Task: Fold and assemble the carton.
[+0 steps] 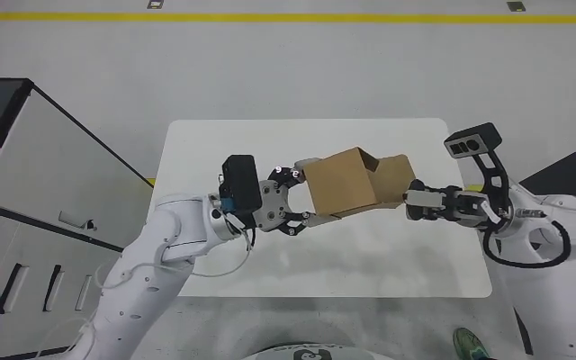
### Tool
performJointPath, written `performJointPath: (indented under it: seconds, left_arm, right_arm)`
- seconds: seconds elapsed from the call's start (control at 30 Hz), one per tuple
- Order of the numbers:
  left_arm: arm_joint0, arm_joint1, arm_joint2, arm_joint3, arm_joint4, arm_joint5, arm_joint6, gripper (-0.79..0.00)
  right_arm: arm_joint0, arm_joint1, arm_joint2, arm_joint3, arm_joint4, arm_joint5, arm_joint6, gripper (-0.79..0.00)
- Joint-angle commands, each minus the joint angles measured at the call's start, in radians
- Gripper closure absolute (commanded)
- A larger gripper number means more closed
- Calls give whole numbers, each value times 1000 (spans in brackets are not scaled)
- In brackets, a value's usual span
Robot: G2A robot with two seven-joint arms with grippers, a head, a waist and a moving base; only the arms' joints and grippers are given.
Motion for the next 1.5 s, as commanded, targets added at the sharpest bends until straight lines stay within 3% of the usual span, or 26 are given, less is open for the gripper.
performJointPath:
  seconds: [0.0, 1.47]
  left_arm:
    - [-3, -1, 6, 4, -2, -2, -1, 0]
    - [1, -3, 53, 20, -19, -12, -4, 0]
  right_arm:
    - [6, 0, -8, 4, -6, -1, -7, 0]
    - [95, 2, -151, 8, -57, 11, 4, 0]
